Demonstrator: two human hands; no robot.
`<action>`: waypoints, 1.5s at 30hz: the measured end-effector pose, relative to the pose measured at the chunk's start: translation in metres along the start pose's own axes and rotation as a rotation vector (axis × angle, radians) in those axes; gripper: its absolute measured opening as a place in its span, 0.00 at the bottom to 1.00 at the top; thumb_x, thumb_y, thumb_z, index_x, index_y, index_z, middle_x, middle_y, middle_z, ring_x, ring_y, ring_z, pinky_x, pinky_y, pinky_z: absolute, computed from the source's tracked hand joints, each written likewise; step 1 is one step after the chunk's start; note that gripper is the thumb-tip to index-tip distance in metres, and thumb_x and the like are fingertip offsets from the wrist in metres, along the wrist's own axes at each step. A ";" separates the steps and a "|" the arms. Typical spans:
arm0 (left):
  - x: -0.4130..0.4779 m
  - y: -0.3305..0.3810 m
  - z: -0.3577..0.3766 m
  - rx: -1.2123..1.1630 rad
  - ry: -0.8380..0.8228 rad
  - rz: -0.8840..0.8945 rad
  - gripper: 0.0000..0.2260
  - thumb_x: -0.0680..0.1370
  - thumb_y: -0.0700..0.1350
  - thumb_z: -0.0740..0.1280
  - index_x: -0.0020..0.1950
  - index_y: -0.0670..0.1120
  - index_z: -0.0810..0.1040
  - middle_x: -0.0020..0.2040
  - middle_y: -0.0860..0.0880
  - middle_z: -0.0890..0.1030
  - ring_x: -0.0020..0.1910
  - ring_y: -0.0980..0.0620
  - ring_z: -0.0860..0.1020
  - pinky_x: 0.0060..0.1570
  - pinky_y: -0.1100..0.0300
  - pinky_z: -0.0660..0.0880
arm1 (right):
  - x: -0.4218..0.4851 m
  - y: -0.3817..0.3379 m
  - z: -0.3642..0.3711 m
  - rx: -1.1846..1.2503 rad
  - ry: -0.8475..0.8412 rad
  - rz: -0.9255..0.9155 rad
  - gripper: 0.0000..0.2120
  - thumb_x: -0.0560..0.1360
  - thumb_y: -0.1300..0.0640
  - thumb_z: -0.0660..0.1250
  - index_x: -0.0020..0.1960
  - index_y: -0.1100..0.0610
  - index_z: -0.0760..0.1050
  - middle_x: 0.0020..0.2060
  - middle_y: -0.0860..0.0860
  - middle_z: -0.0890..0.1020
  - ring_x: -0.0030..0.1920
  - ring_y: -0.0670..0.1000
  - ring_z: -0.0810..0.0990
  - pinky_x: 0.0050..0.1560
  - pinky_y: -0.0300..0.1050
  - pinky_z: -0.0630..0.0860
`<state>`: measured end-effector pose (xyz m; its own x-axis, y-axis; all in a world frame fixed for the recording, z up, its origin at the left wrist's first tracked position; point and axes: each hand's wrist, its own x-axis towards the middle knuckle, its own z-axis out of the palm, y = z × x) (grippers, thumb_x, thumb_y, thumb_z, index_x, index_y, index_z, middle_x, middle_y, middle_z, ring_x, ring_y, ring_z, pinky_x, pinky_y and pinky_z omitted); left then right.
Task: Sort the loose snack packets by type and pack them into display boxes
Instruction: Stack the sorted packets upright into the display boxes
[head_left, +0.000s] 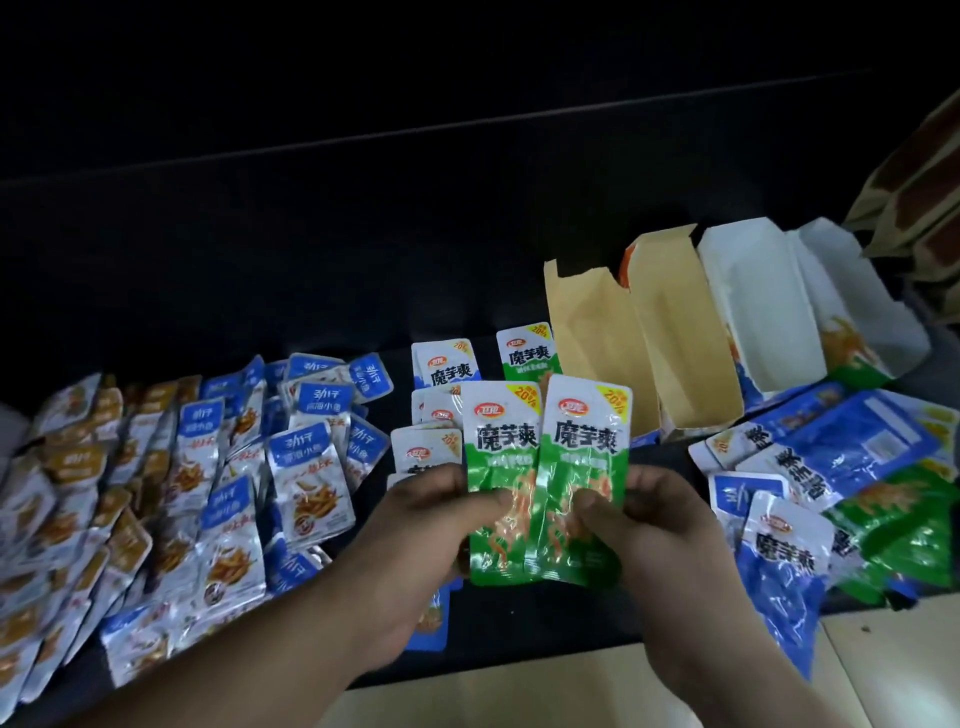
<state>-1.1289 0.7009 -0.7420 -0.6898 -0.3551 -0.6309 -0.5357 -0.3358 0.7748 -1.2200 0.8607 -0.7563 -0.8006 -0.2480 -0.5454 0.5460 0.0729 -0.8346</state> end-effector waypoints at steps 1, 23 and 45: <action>0.000 -0.002 0.000 -0.019 0.006 0.007 0.10 0.76 0.45 0.76 0.53 0.41 0.83 0.52 0.39 0.86 0.54 0.42 0.85 0.62 0.39 0.79 | 0.002 0.003 0.000 -0.010 -0.005 0.000 0.07 0.76 0.68 0.72 0.51 0.60 0.78 0.40 0.56 0.87 0.38 0.54 0.86 0.40 0.50 0.80; 0.111 -0.004 0.054 0.539 0.338 0.232 0.10 0.73 0.42 0.78 0.44 0.52 0.79 0.39 0.54 0.84 0.40 0.53 0.84 0.46 0.54 0.82 | 0.017 0.002 -0.074 -0.617 0.069 -0.322 0.02 0.74 0.52 0.75 0.44 0.48 0.82 0.36 0.35 0.85 0.41 0.33 0.82 0.42 0.27 0.72; 0.063 -0.054 0.227 0.657 0.109 0.138 0.32 0.70 0.43 0.81 0.70 0.49 0.71 0.45 0.57 0.79 0.48 0.52 0.80 0.48 0.59 0.75 | 0.014 0.063 -0.182 -0.399 0.312 0.035 0.16 0.69 0.61 0.80 0.45 0.55 0.72 0.38 0.53 0.83 0.35 0.52 0.80 0.36 0.51 0.78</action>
<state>-1.2538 0.8950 -0.8139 -0.7385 -0.4543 -0.4982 -0.6547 0.3066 0.6909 -1.2415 1.0376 -0.8306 -0.8522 0.0569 -0.5201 0.4859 0.4546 -0.7465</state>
